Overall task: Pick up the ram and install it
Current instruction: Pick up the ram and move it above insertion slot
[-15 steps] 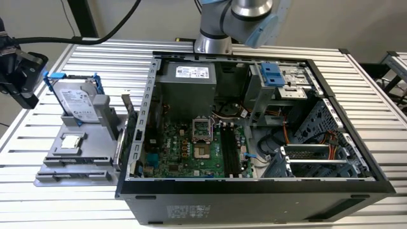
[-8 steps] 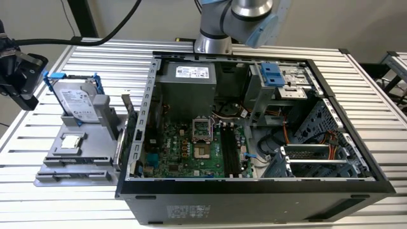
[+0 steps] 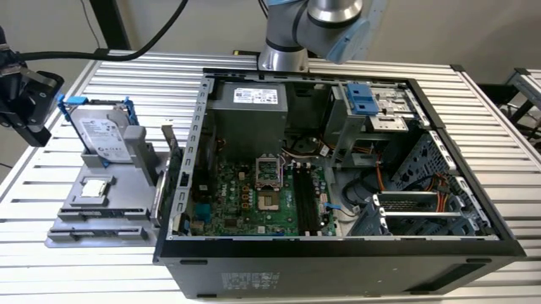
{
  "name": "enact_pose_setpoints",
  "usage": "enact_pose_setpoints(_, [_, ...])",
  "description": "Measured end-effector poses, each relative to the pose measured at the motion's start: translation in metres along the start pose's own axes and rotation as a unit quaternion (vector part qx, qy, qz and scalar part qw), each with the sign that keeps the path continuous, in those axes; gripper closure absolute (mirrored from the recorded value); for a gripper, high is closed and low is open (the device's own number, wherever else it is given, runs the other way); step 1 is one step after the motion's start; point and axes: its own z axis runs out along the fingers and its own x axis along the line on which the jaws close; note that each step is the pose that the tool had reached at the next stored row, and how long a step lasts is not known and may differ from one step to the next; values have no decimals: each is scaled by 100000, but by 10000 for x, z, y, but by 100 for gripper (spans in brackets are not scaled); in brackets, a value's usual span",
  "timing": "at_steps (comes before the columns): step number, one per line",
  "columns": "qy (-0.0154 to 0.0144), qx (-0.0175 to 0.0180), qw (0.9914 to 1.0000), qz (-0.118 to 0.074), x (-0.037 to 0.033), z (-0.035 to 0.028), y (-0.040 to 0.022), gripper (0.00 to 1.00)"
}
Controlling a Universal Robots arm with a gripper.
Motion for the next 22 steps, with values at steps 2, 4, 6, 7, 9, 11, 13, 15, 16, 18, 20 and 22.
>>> enact_pose_setpoints(2, [-18, 4, 100000, 0, 1, 0, 0, 100])
enact_pose_setpoints(4, [-16, -2, 100000, -270, 6, 0, 0, 100])
enact_pose_setpoints(6, [-7, -15, 99995, -1024, 7, 0, 0, 100])
enact_pose_setpoints(7, [20, -22, 99988, -1529, 8, -1, 1, 100])
enact_pose_setpoints(9, [56, -45, 99966, -2618, 9, 0, 0, 100])
enact_pose_setpoints(11, [35, -53, 99958, -2912, 13, 1, -1, 100])
enact_pose_setpoints(13, [29, -54, 99957, -2919, 13, 1, 0, 100])
enact_pose_setpoints(15, [40, -45, 99958, -2910, 15, -1, 0, 100])
enact_pose_setpoints(16, [40, -44, 99958, -2913, 15, -1, 0, 100])
enact_pose_setpoints(18, [33, -50, 99958, -2911, 17, 0, 0, 100])
enact_pose_setpoints(20, [38, -49, 99955, -2989, 18, 0, 0, 100])
enact_pose_setpoints(22, [103, -69, 99910, -4228, 19, -1, 1, 100])
